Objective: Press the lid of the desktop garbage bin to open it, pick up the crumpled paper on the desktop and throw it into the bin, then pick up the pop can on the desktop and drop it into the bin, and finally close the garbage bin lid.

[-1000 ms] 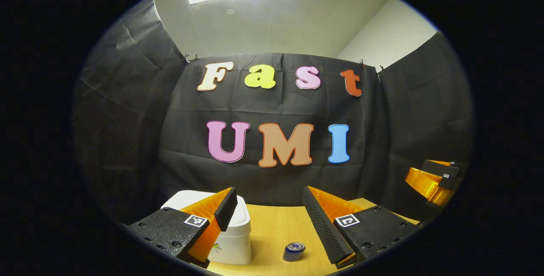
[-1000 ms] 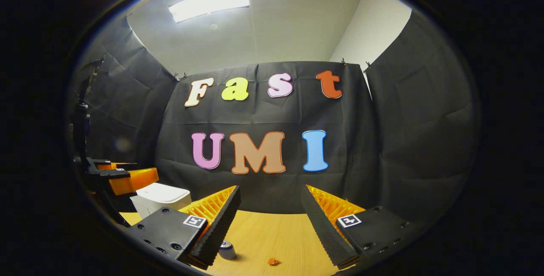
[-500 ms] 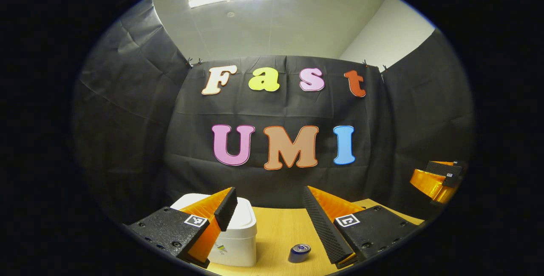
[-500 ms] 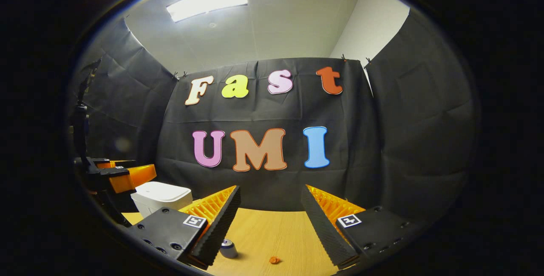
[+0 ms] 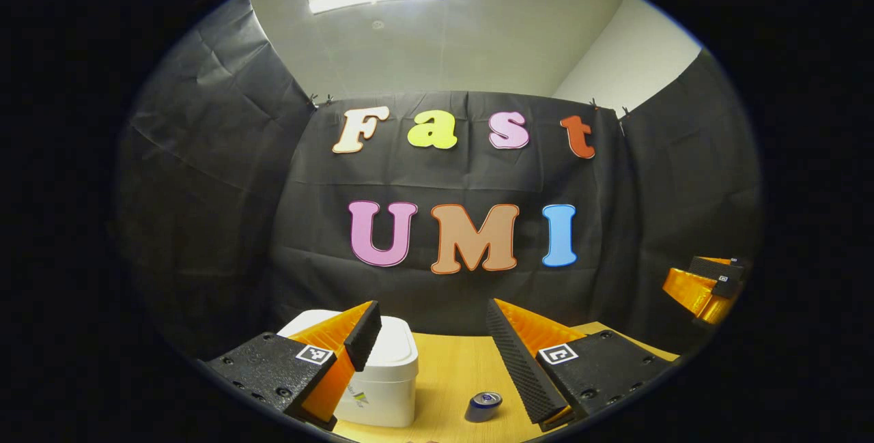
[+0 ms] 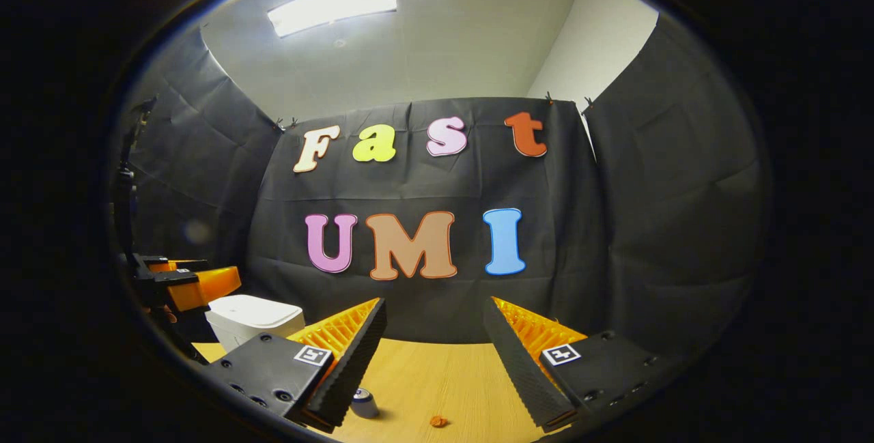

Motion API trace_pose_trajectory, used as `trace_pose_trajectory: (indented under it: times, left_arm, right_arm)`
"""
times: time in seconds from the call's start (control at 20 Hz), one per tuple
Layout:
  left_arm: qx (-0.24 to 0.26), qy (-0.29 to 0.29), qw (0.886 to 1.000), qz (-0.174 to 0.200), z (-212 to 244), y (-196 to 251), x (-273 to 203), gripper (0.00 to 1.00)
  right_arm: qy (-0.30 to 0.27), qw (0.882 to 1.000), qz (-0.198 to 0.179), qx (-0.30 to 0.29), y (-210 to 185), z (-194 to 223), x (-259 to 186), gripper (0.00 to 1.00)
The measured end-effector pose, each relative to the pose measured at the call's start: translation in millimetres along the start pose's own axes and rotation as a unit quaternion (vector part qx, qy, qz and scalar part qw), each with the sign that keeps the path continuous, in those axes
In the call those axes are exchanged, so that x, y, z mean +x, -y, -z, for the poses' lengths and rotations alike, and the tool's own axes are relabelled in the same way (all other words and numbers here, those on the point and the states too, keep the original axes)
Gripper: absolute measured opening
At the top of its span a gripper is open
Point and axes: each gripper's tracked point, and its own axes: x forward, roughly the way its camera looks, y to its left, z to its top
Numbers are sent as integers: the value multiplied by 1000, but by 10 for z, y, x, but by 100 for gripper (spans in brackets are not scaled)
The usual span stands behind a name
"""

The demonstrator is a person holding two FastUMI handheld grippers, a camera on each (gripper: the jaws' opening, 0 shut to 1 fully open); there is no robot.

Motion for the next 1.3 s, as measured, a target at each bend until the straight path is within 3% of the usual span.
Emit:
trace_pose_trajectory:
  times: [0.25, 1.05, 1.2, 1.3]
  left_arm:
    - [6, -3, 1000, -5, 3, -64, -12, 92]
    - [13, -27, 999, -31, 171, -360, 72, 93]
    - [26, -18, 999, -37, 109, -446, 114, 92]
    - [38, -15, 998, -37, 95, -493, 144, 77]
  right_arm:
    - [-38, 999, -1, 25, -30, 169, 18, 96]
    - [-52, 999, 4, 15, -100, 231, 61, 96]
    - [-55, 998, 11, 14, -80, 235, 46, 96]
    - [-55, 998, 15, 16, -72, 230, 46, 96]
